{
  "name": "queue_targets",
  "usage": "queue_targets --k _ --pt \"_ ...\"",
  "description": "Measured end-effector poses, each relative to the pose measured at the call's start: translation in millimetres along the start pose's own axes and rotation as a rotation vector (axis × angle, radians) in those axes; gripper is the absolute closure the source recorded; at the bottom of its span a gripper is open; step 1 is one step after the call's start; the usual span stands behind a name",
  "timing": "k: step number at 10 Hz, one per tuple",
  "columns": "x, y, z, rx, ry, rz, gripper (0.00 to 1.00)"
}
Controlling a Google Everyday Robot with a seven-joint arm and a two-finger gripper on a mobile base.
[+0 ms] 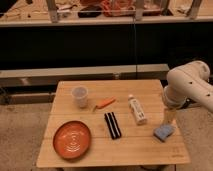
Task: Pick up the ceramic bowl
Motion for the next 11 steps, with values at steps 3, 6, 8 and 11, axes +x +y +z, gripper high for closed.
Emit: queue_targets --k 3,6,8,11 --pt "0.0 -0.1 -0.2 0.000 0.000 0.000 0.20" --pt "0.0 -0.1 -0.2 0.000 0.000 0.000 0.20" --pt "-1.8 1.4 -0.8 0.002 0.004 -0.008 0.20" --pt "-39.7 11.2 -8.0 0.026 0.026 -0.115 0.20"
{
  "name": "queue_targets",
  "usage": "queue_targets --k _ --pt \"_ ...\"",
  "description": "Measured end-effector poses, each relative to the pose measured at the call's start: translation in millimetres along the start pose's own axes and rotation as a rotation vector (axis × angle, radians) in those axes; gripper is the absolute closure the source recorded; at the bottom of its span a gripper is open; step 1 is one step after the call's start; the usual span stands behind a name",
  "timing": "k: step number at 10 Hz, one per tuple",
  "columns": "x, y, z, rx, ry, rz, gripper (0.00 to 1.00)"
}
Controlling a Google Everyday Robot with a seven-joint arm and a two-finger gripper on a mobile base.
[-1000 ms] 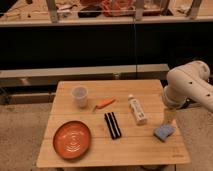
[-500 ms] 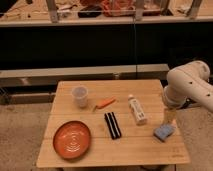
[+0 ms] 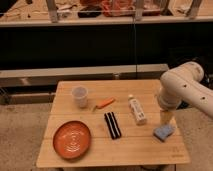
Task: Pick up the ceramic bowl
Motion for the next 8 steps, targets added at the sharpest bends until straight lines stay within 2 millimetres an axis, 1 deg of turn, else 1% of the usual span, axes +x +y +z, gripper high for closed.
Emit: queue_targets --k 2,4,7,8 --pt "-18.2 3.1 -3.8 0.012 0.011 -0.055 0.20" --pt "-25.3 7.3 -5.4 0.021 0.016 -0.101 0.20" --pt "-66.0 9.5 -8.4 0.041 0.022 -0.212 0.20" --pt "-73.4 10.7 -8.8 0.047 0.023 -0.239 0.20"
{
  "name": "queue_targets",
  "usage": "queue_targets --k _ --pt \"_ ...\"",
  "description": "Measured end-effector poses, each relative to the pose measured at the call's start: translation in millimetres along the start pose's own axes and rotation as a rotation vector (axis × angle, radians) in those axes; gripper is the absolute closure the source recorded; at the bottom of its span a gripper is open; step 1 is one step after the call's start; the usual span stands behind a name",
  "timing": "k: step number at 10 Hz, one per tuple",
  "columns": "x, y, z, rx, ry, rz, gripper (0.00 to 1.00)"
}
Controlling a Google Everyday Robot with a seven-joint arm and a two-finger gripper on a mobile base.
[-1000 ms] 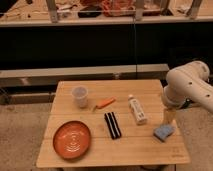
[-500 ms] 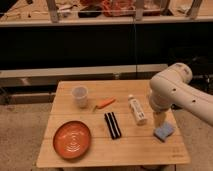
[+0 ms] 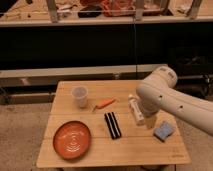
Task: Pick up the ceramic bowl
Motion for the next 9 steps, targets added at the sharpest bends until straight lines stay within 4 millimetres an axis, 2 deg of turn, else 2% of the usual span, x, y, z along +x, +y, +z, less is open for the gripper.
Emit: queue_targets --k 2,5,9 --pt "-8.8 2.7 -0.1 0.011 -0.003 -0.060 0.20" --pt "-35.0 -0.6 -1.1 0.025 -0.013 -0.143 0.20" --pt "-58.4 -1.1 -2.3 0.041 -0.030 -0.257 0.20"
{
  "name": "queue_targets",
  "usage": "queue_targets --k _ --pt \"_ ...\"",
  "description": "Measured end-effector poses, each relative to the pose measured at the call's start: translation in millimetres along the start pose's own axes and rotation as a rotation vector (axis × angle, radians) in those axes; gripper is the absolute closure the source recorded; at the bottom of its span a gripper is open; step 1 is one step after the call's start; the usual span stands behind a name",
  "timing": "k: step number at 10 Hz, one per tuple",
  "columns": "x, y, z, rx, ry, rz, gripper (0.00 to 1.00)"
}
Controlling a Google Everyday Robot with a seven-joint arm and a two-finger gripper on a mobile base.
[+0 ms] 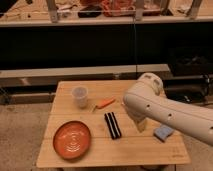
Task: Pick up the ceramic bowl
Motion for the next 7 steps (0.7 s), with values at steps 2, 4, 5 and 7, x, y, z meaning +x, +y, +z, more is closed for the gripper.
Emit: queue_targets --k 2,4,5,7 --pt "-15.1 -7.4 1.2 0.005 -0.013 -0.055 0.20" --pt "-20.5 -7.6 2.6 0.006 -0.023 -0.097 0.20" --pt "-28.0 -10.9 4.3 0.007 -0.030 -0.123 0.20" --pt "-48.3 -19.5 7.8 0.011 -0.043 -0.186 0.20"
